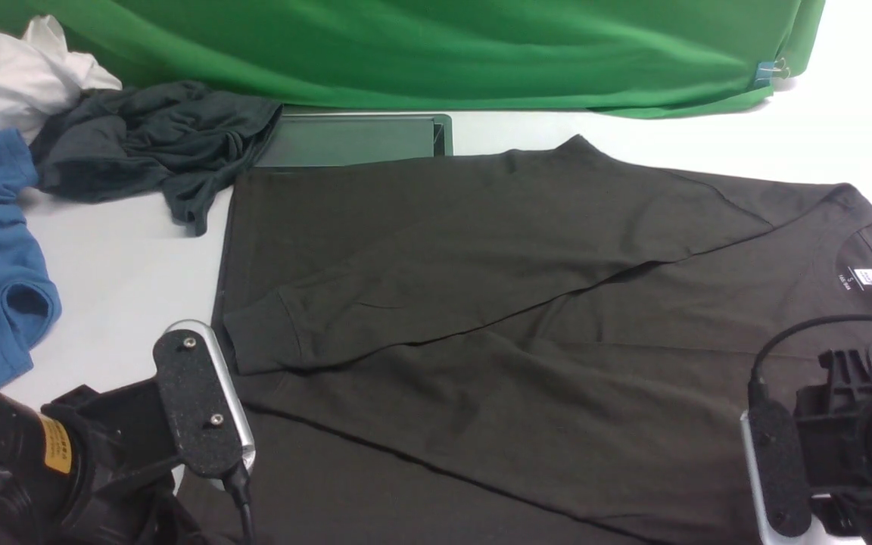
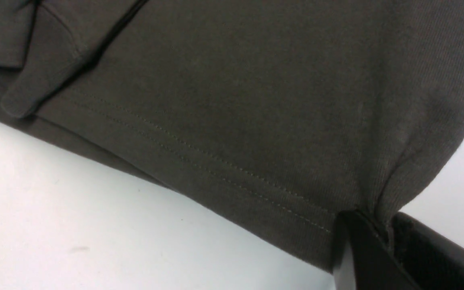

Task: Fold a long-sleeved shirt on a white desktop.
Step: 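Grasp the near edge of the shirt at its hem and shoulder corners, then pull the folded dark garment lengthwise by its ends to straighten it flat on the table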

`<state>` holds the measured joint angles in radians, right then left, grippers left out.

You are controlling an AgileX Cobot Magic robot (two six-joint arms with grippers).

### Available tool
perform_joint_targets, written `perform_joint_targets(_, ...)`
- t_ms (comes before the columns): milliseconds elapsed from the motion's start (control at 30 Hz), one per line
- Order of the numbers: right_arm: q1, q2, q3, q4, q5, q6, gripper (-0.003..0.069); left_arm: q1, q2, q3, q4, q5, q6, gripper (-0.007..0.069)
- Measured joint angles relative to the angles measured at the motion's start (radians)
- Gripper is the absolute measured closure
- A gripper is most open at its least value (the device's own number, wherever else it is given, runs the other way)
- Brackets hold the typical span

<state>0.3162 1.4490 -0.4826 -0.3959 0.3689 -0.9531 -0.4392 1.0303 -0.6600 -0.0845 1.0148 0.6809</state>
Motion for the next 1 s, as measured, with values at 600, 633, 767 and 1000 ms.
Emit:
perform_joint_targets(600, 0.035, -0.164, 0.007, 0.011, 0.222, 0.018, 0.0608, 0.000, -0.040, -0.077, 0.015, 0.029, -0.165, 0.0582)
perform_joint_targets(633, 0.035, -0.169, 0.005, 0.011, 0.222, 0.018, 0.0608, 0.000, -0.040, -0.080, 0.015, 0.029, -0.168, 0.0582)
perform_joint_targets(767, 0.035, -0.202, -0.059, 0.022, 0.222, 0.018, 0.0615, 0.000, -0.021, -0.103, 0.055, -0.021, -0.212, 0.0582)
perform_joint_targets(1000, 0.022, -0.112, -0.237, 0.029, 0.222, 0.026, 0.0615, 0.035, 0.055, -0.135, 0.200, -0.131, -0.349, 0.0582)
